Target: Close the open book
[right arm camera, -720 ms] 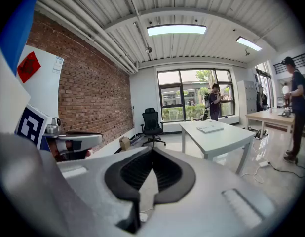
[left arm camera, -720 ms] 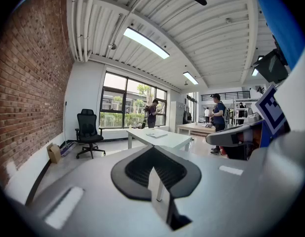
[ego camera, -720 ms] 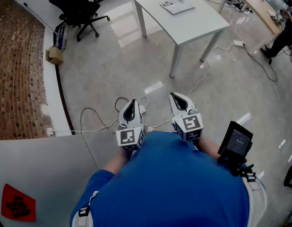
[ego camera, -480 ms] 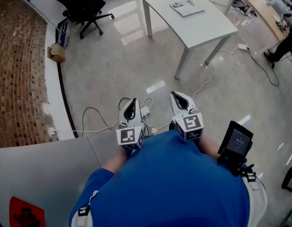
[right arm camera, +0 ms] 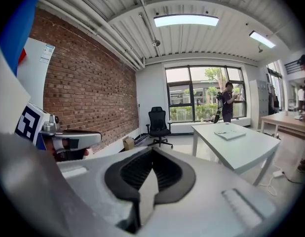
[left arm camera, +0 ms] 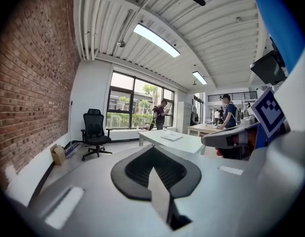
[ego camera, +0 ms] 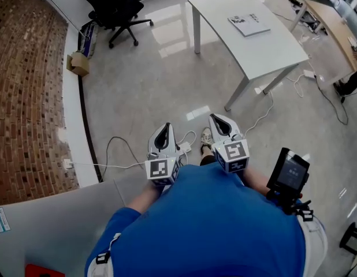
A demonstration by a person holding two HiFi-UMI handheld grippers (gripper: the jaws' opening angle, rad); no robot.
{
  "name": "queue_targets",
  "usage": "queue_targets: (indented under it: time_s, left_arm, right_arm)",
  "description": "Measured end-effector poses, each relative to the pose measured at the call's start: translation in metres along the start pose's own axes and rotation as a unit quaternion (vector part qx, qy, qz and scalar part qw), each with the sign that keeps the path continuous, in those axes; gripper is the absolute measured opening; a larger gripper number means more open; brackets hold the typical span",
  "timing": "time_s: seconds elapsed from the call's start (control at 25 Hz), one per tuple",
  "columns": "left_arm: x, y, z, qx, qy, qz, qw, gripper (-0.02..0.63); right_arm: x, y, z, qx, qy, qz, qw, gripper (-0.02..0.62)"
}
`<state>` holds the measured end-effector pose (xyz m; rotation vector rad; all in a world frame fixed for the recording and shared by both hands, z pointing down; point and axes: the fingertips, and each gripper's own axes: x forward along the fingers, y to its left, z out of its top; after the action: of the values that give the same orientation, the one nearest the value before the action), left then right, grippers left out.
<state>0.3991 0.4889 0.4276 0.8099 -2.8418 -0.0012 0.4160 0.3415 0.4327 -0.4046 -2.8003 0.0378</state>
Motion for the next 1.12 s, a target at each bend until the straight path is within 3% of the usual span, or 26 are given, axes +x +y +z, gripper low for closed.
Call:
queue_targets:
  time_s: [0.24,0.48,0.68,1.12]
  left_arm:
    - [0.088,0.031,0.027,0.012,-0.003,0.019,0.9997,0.006]
    - [0.192,0.034,0.055,0.016,-0.005,0.024,0.9996,0.006]
    - [0.25,0.03,0.071,0.024,-0.007,0.018,0.9995,0.006]
    - [0.339,0.026,0.077,0.05,0.013,-0.025,0.9983,0.006]
  right_arm:
    - [0.081,-0.049,0.029,0.002,-0.016,0.013,1.0,0.003]
    - [0.143,-0.125,0.07,0.013,-0.008,0.012,1.0,0.003]
    - [0.178,-0.171,0.078,0.011,-0.026,0.009,1.0,0.003]
    - [0.225,-0.229,0.075,0.051,-0.013,-0.028,0.998,0.003]
